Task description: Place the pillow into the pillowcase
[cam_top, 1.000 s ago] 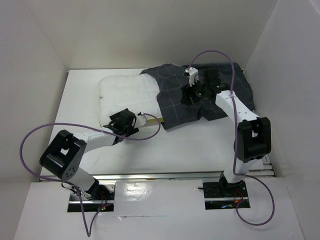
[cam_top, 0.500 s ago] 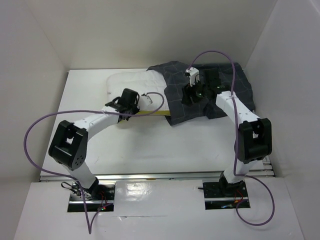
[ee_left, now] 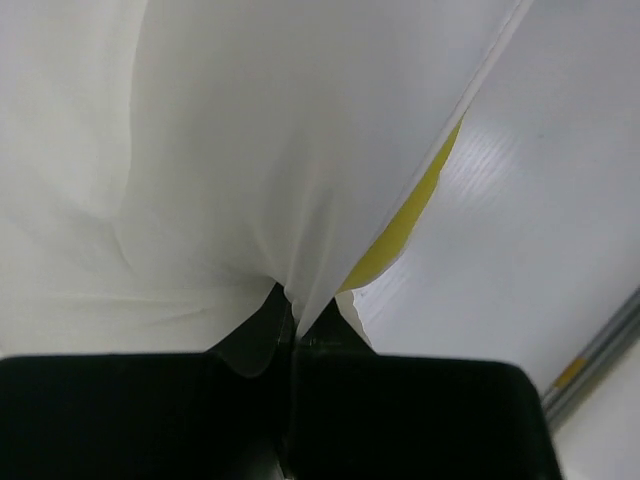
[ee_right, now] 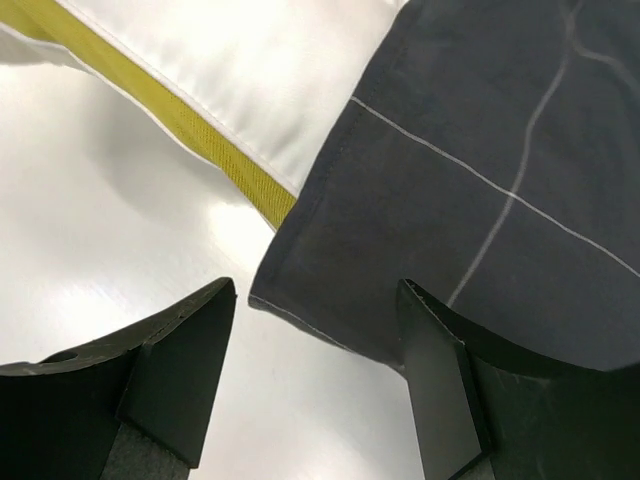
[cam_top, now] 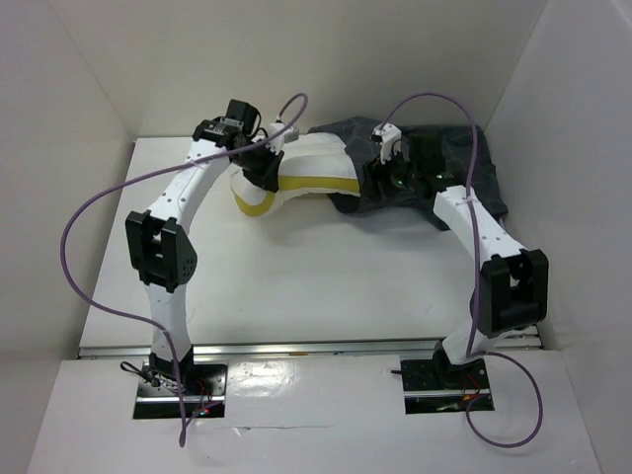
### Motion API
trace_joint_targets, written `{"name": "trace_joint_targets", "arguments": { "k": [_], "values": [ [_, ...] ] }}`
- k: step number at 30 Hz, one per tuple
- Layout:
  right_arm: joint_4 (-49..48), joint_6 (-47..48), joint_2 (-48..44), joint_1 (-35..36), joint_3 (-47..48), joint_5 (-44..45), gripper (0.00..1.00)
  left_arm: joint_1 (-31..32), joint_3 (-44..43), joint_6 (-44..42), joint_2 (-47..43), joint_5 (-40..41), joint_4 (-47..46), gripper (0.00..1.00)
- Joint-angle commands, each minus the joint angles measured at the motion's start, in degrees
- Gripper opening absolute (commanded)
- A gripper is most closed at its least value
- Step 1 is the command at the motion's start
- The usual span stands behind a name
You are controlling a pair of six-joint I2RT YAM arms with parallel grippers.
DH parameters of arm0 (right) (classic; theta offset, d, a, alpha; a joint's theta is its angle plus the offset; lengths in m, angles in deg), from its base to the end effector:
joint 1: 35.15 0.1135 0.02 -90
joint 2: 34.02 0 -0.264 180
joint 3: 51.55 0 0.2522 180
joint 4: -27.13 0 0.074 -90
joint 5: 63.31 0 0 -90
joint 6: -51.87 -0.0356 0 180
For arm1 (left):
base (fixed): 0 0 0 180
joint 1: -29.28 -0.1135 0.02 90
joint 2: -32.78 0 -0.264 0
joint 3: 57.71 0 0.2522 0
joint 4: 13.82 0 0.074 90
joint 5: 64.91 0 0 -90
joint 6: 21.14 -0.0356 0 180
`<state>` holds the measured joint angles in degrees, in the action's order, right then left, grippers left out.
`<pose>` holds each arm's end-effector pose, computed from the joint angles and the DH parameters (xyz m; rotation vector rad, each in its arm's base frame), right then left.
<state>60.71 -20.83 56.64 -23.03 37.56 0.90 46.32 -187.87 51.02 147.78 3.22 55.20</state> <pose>0.3506 0.0911 0.3096 -0.7864 1.9976 0.4376 0.4150 -0.1411 0.3323 0.8890 2.3104 -0.4717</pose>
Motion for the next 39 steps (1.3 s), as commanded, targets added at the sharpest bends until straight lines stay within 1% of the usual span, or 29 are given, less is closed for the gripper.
{"name": "trace_joint_targets", "arguments": {
  "k": [1, 3, 4, 8, 12, 20, 23, 24, 26, 27, 28, 29, 31, 32, 33, 38, 39],
  "values": [
    [-6.62, -1.57, -4.52, 0.36, -1.08, 2.39, 0.73, -2.79, -10.47, 5.71, 3.73, -15.46, 7.57, 0.00],
    [-7.16, -1.57, -5.22, 0.88, -1.08, 4.23, 0.73, -3.85, -14.80, 7.91, 6.36, -18.63, 9.77, 0.00],
    [-7.68, -1.57, -5.22, 0.89, -1.08, 4.25, 0.74, -4.55, -15.52, 8.61, 6.38, -19.17, 9.77, 0.00],
    [-6.46, -1.05, -5.22, 0.89, -0.56, 5.74, 0.74, -4.56, -15.52, 9.15, 5.85, -20.58, 9.07, 0.00],
    [-5.32, -1.57, -3.91, 1.42, -0.56, 6.36, 0.74, -4.03, -15.52, 9.75, 4.71, -20.58, 7.75, 0.00],
    [-5.31, -2.71, -1.44, 3.61, 1.64, 2.67, 0.75, -3.50, -16.14, 9.76, 3.57, -18.74, 7.14, 0.00],
    [-4.78, -2.71, -0.39, 4.14, 1.64, 4.50, 0.75, -3.50, -15.62, 9.76, 3.04, -18.21, 6.61, 0.00],
    [-4.78, -2.71, -0.39, 4.14, 1.64, 5.47, 0.74, -3.50, -15.61, 9.76, 3.04, -18.21, 6.09, 0.00],
    [-6.18, -2.71, 0.23, 4.14, 1.12, 8.63, 0.63, -3.50, -15.09, 9.76, 2.42, -17.60, 5.47, 0.00],
    [-6.19, -2.71, 0.84, 4.14, 1.11, 9.77, 0.57, -3.50, -14.39, 9.76, 1.90, -17.60, 5.47, 0.00],
    [-6.19, -2.71, 0.84, 4.14, 1.11, 12.22, 0.47, -3.50, -13.69, 9.76, 1.89, -17.60, 5.47, 0.00],
    [-6.19, -2.71, 1.45, 4.14, 1.64, 13.11, 0.25, -3.50, -13.68, 9.76, 1.37, -16.90, 4.95, 0.00],
    [-6.19, -2.71, 1.99, 4.14, 2.26, 13.91, 0.09, -3.50, -13.15, 9.76, 1.37, -16.89, 4.94, 0.00],
    [-6.19, -2.19, 1.99, 4.14, 2.78, 14.61, 0.03, -3.50, -12.46, 9.76, 1.37, -16.28, 4.42, 0.00],
    [-6.19, -2.18, 2.51, 4.14, 2.78, 14.62, 0.00, -3.50, -11.84, 9.76, 0.84, -16.28, 3.89, 0.00],
    [-6.72, -2.70, 2.51, 4.84, 5.15, 10.58, 0.00, -3.50, -10.51, 9.76, 0.31, -14.88, 2.39, 0.00],
    [-5.24, -2.71, 3.21, 5.45, 5.94, 10.05, 0.00, -2.98, -10.51, 9.76, 0.31, -14.87, 1.87, 0.00]
  ]
}}
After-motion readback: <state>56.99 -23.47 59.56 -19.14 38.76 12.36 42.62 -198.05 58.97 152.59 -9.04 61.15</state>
